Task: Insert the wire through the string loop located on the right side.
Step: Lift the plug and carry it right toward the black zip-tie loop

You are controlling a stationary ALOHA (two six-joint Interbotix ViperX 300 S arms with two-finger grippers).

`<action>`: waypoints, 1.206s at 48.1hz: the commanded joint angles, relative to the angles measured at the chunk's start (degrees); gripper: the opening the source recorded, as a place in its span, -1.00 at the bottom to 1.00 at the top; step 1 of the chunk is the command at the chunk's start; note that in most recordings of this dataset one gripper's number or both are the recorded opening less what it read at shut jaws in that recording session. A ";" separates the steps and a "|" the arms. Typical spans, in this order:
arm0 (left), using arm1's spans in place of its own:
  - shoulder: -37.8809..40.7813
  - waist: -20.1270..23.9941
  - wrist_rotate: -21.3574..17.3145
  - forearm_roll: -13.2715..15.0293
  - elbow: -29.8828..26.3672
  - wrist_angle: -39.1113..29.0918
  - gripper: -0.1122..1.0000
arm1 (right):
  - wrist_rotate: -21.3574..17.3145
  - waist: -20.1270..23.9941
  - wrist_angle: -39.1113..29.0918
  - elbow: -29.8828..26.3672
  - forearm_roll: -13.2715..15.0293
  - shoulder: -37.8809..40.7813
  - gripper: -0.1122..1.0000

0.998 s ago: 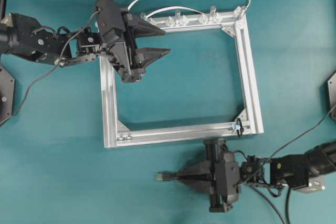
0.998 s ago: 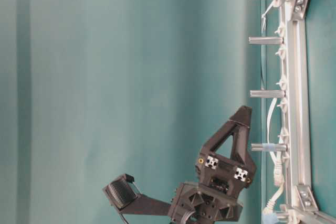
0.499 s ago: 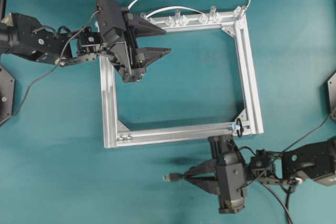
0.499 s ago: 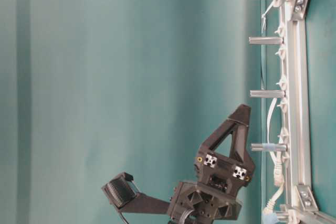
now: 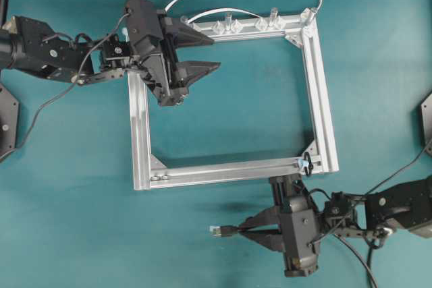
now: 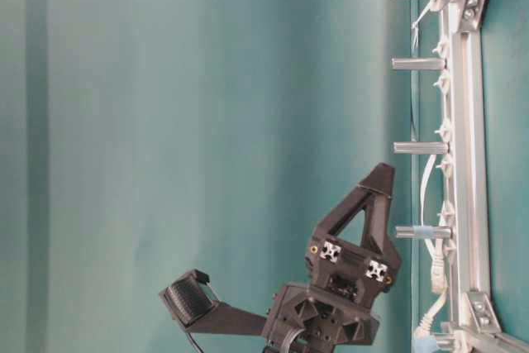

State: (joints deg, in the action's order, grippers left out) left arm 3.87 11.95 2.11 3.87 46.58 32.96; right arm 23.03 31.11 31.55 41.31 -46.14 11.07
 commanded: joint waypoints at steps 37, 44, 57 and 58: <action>-1.67 -0.09 0.26 -0.09 -1.14 0.26 0.31 | 0.09 5.10 -1.93 9.93 0.00 -12.39 -0.60; -1.67 -0.09 0.26 -0.18 -1.32 0.26 0.31 | 0.00 6.86 -3.78 13.62 0.00 -16.08 -0.60; -1.67 -0.09 0.26 -0.09 -2.20 0.26 0.30 | 0.00 9.84 -6.77 19.95 0.00 -22.32 -0.60; -1.67 -0.18 0.26 -0.09 -2.20 0.26 0.30 | 0.00 10.11 -6.86 20.48 0.00 -22.68 -0.60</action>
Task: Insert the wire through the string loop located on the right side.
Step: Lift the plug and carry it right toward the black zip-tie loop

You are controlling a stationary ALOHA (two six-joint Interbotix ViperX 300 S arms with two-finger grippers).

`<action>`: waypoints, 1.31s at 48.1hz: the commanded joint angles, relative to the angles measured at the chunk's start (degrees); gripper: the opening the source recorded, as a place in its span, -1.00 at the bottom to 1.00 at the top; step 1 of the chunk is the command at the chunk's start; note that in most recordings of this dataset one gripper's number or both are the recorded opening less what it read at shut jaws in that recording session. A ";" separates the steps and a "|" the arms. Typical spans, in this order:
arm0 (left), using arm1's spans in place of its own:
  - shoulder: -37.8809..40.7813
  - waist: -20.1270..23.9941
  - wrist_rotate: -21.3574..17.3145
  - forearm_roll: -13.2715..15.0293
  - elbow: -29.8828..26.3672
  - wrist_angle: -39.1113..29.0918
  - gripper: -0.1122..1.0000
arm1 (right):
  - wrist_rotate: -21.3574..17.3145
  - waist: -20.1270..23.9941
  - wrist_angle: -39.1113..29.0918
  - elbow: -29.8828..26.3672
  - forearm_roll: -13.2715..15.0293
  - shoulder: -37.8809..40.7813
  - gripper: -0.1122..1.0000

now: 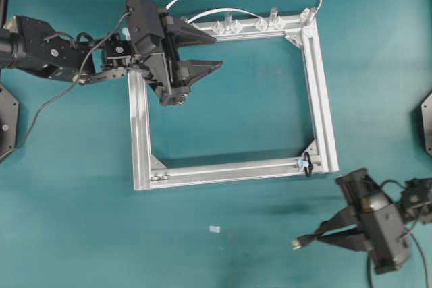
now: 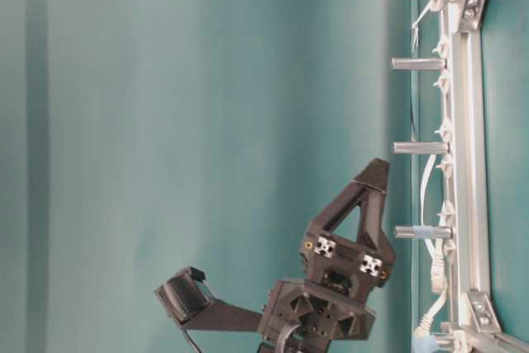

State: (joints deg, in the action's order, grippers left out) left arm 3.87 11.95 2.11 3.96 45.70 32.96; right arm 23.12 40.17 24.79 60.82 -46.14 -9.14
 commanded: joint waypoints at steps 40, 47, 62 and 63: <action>-1.67 -1.23 0.26 -0.18 -2.29 0.26 0.29 | -0.09 2.11 -1.49 12.57 0.00 -13.45 -0.60; -1.67 -1.23 0.35 -0.18 -2.29 -0.18 0.28 | -0.09 2.11 -1.49 12.57 0.00 -13.45 -0.60; -1.67 -1.41 0.35 -0.18 -2.55 -1.49 0.28 | -0.09 2.11 -1.23 12.30 0.00 -13.36 -0.60; -1.67 -1.41 0.35 -0.18 -2.55 -1.49 0.28 | -0.09 2.11 -1.23 12.30 0.00 -13.36 -0.60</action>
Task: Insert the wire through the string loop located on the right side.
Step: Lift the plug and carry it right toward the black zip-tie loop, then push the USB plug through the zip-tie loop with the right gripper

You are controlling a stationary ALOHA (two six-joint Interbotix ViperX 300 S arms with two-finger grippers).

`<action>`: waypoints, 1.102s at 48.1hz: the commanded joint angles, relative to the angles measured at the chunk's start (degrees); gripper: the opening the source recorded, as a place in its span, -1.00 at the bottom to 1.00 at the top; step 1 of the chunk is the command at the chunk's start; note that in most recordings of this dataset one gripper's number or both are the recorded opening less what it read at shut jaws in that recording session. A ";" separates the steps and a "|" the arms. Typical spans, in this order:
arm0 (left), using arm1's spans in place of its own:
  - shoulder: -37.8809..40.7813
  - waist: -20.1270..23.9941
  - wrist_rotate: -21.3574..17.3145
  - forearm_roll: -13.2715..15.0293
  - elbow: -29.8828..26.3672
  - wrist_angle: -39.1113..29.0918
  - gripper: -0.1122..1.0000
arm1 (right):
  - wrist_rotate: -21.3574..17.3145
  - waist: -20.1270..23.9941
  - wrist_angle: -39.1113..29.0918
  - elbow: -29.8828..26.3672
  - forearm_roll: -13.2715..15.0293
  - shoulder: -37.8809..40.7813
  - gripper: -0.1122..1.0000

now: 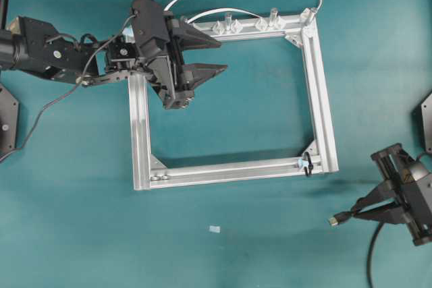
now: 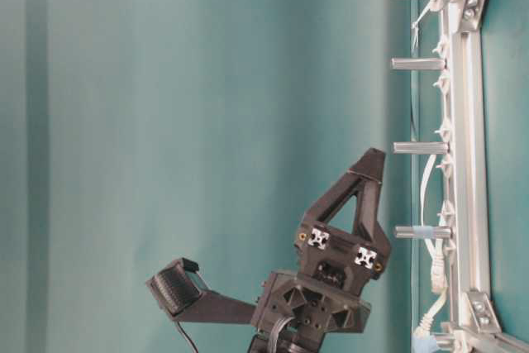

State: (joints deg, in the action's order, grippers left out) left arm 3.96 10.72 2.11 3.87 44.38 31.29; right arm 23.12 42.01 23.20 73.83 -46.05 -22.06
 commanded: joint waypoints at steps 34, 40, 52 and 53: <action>-1.76 -0.18 0.35 -0.09 -1.32 0.18 0.28 | -0.09 -4.75 6.33 3.08 -0.09 -0.53 -0.60; -1.85 -0.18 0.35 -0.09 -1.32 0.18 0.28 | -0.09 -7.47 6.33 3.25 -0.09 -0.44 -0.60; -1.76 -0.18 0.35 -0.09 -1.32 0.18 0.28 | 0.00 -11.87 5.98 3.52 -0.09 -0.44 -0.60; -1.85 -0.18 0.35 -0.09 -1.32 0.18 0.28 | 0.00 -12.13 5.98 3.60 -0.09 -0.44 -0.60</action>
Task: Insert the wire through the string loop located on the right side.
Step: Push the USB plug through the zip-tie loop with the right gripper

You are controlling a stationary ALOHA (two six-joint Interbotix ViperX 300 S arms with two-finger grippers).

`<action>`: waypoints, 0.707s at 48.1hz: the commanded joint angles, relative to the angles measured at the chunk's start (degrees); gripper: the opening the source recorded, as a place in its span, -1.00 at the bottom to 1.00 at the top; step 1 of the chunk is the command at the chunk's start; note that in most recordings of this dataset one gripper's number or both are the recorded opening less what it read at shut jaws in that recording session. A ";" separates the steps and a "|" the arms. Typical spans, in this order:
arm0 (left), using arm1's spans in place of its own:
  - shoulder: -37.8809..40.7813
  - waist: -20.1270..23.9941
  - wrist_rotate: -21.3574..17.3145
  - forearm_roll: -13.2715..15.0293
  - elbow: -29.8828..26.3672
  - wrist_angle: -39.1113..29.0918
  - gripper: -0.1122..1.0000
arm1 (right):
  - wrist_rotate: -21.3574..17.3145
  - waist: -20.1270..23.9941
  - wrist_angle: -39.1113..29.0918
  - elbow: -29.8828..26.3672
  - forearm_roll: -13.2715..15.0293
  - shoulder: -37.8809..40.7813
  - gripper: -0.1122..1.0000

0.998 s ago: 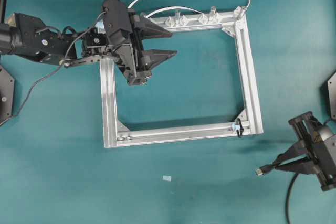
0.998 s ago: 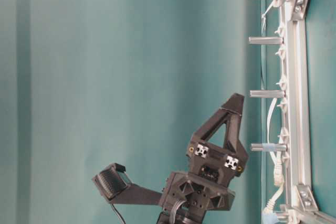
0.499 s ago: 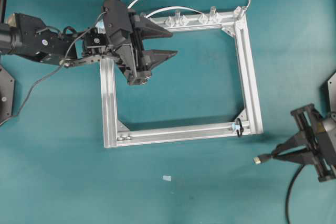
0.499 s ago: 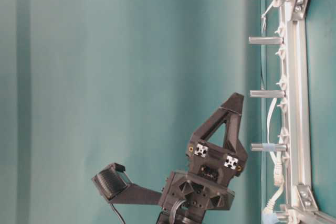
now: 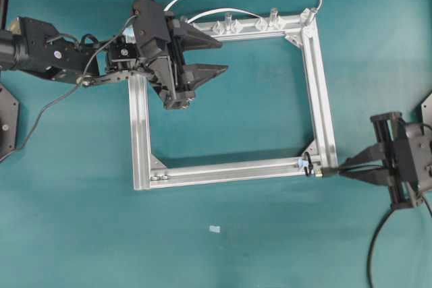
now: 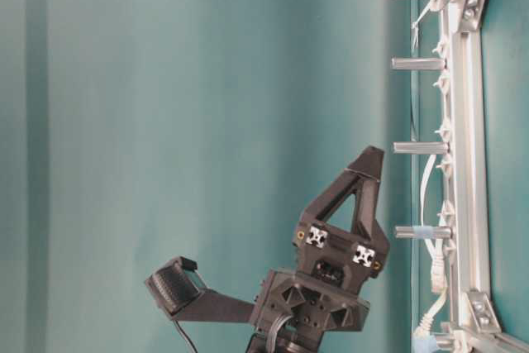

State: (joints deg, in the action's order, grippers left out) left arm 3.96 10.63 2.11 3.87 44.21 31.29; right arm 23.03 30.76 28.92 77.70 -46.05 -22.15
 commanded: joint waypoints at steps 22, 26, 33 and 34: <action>-1.76 -0.09 0.26 -0.18 -1.14 0.18 0.28 | 0.18 -1.85 0.26 -0.35 0.09 -0.53 -0.60; -1.76 -0.09 0.35 -0.09 -1.14 0.18 0.28 | 0.18 -1.93 0.26 -0.26 0.18 -0.88 -0.60; -1.76 -0.09 0.35 -0.18 -1.14 0.18 0.28 | 0.18 -1.93 0.35 -0.09 0.18 -1.49 -0.60; -1.76 -0.09 0.35 -0.09 -1.14 0.18 0.28 | 0.18 -1.85 0.26 -0.09 0.18 -1.58 -0.60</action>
State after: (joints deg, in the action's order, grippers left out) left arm 3.96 10.63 2.11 3.87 44.21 31.20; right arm 23.12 29.00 28.92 77.96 -46.05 -23.12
